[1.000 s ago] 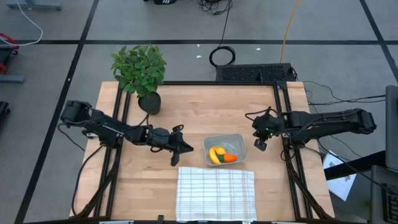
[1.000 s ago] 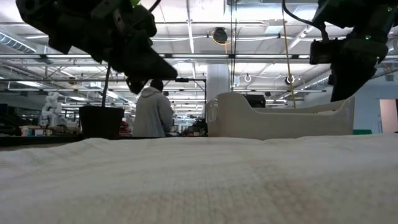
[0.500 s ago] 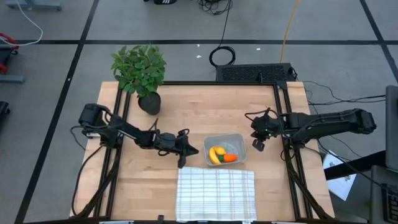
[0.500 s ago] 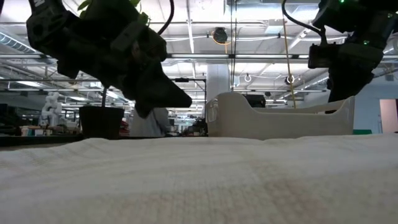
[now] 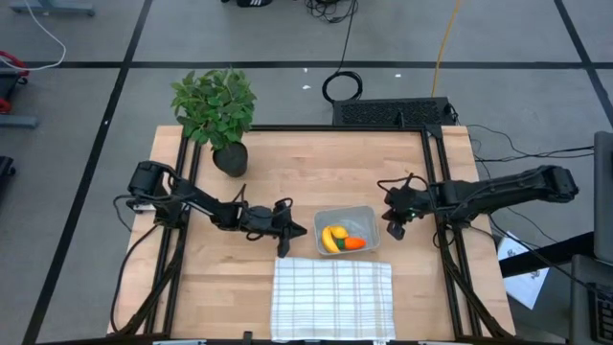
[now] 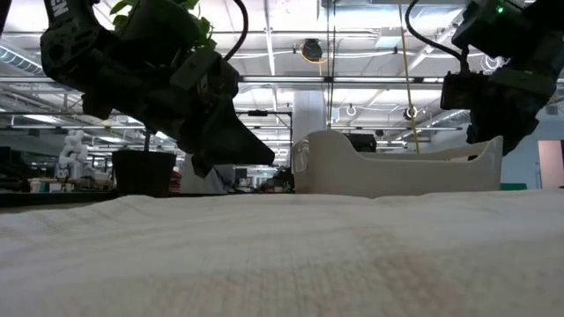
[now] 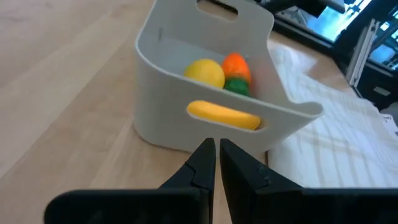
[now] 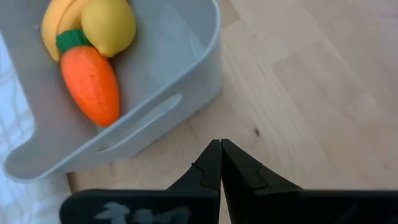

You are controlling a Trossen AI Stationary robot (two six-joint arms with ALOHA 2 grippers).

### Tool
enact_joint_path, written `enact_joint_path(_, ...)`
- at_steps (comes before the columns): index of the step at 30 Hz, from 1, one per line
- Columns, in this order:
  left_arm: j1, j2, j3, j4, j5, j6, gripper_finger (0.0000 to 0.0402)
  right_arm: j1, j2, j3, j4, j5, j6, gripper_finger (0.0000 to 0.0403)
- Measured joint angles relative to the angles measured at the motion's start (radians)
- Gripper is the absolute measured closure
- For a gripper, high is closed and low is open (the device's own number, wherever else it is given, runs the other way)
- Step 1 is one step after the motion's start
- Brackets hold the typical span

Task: Pick and placing Produce into tupperware
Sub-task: Adjust the gray bin

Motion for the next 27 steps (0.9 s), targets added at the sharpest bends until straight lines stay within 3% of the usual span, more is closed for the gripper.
enact_joint_path(6, 0.005, 0.000, 0.008, 0.048, -0.025, 0.045, 0.0376, 0.008, 0.000, -0.037, 0.101, 0.000, 0.008, 0.0403)
enact_joint_path(16, 0.034, 0.000, 0.087, -0.106, -0.005, 0.086, 0.0376, 0.010, 0.000, -0.076, 0.190, -0.001, 0.024, 0.0403)
enact_joint_path(27, 0.069, 0.000, 0.089, -0.111, 0.030, 0.086, 0.0376, 0.061, 0.000, -0.089, 0.293, 0.000, 0.042, 0.0403)
